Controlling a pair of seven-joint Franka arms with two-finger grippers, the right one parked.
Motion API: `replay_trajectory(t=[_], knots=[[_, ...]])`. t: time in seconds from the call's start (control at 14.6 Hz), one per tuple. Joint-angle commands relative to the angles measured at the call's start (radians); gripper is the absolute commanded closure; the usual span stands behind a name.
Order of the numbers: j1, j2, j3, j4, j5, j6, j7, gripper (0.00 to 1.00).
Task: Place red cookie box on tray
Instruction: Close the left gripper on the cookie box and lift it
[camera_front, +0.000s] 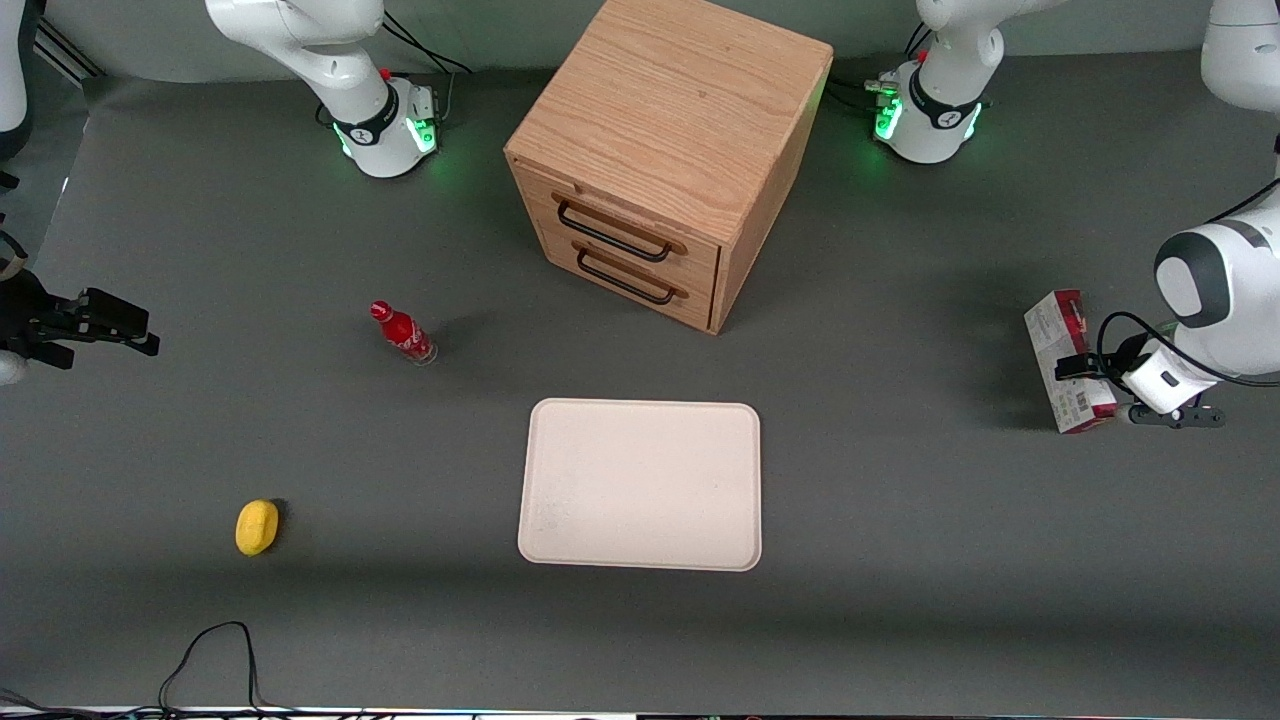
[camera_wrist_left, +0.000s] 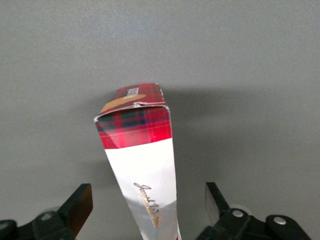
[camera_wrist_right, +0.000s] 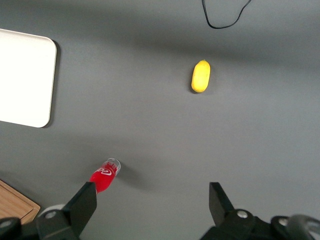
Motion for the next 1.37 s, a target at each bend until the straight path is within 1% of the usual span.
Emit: replay_trajectory(t=[0.0,0.07,0.14,0.21,0.27,0.34,1.1,1.3], knots=[[-0.012,-0.009,0.005,-0.023,-0.014,0.018,-0.013,0.00],[-0.012,-0.009,0.005,-0.025,-0.014,0.020,-0.013,0.00],[-0.012,-0.009,0.005,-0.026,-0.014,0.020,-0.013,0.03],[-0.012,-0.009,0.005,-0.028,-0.015,0.020,-0.013,0.20],[-0.012,-0.009,0.005,-0.028,-0.019,0.020,-0.013,0.68],[-0.012,-0.011,0.005,-0.028,-0.019,0.018,-0.013,1.00],[-0.012,-0.012,0.005,-0.026,-0.019,0.015,-0.013,1.00],[-0.010,-0.035,0.005,-0.025,-0.019,-0.008,-0.013,1.00]])
